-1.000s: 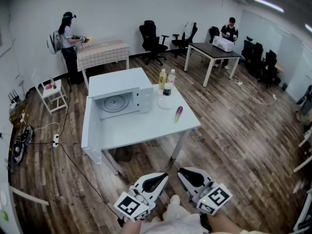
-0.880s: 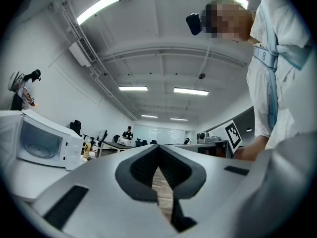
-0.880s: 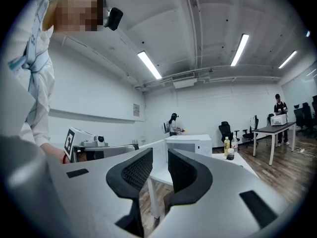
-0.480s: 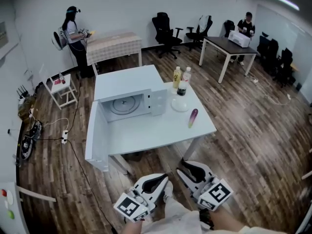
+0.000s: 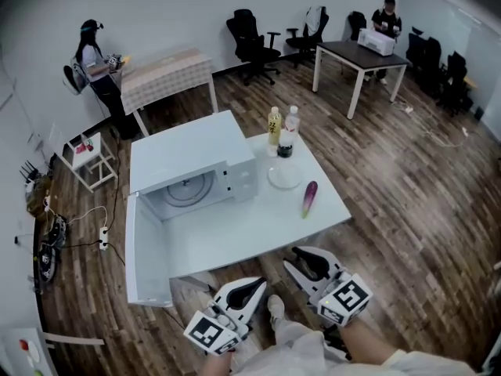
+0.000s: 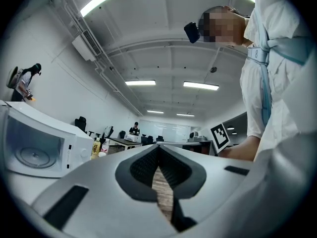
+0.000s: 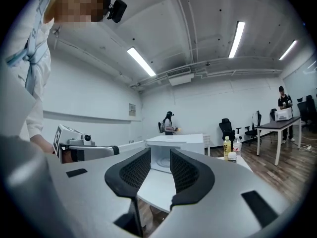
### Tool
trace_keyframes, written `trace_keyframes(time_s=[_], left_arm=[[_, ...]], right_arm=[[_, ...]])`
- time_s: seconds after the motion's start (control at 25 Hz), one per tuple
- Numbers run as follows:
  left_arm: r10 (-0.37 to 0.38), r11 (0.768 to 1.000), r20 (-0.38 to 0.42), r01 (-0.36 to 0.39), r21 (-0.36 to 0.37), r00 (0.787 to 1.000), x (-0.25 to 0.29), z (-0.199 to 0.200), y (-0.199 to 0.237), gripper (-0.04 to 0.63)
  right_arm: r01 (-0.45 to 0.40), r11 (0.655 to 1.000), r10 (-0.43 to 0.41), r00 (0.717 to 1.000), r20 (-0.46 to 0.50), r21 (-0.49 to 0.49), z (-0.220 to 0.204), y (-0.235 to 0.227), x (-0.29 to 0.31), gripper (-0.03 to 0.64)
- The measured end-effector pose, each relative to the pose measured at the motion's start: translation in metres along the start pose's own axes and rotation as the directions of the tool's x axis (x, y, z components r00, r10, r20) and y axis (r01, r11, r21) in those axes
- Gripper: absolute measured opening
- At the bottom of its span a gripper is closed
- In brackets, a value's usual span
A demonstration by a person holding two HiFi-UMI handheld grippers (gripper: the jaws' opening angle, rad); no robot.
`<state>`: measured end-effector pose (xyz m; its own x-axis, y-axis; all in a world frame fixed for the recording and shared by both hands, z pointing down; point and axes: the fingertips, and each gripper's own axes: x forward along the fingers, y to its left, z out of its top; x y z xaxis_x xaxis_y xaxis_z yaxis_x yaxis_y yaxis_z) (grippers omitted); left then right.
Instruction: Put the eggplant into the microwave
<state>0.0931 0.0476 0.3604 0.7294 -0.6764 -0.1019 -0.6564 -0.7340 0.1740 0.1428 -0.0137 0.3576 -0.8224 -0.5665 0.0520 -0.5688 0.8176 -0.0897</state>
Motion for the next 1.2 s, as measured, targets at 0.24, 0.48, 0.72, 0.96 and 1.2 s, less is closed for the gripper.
trace_keyframes(time_s=[0.24,0.48,0.72,0.96,1.2], left_arm=[[-0.026,1.0,-0.008,0.026,0.004,1.0,0.047,0.005,0.041,0.002],[-0.012,1.0,-0.031,0.011,-0.019,0.999,0.071,-0.001,0.079,0.002],[0.011,0.999,-0.054,-0.013,-0.03,0.998,0.086,-0.013,0.106,0.002],[0.038,0.999,-0.086,-0.041,-0.034,0.996,0.093,-0.019,0.125,0.002],[0.018,0.998,-0.102,-0.024,-0.06,0.995,0.097,-0.027,0.133,0.002]], right_arm=[[0.064,0.998,-0.064,0.998,-0.026,0.001,-0.012,-0.064,0.023,0.133],[0.165,0.985,-0.161,0.984,-0.082,0.042,-0.04,-0.131,0.043,0.142],[0.262,0.964,-0.251,0.953,-0.168,0.044,-0.087,-0.19,0.058,0.17],[0.388,0.92,-0.361,0.896,-0.259,0.061,-0.126,-0.236,0.066,0.181],[0.554,0.825,-0.481,0.793,-0.373,0.115,-0.171,-0.269,0.063,0.183]])
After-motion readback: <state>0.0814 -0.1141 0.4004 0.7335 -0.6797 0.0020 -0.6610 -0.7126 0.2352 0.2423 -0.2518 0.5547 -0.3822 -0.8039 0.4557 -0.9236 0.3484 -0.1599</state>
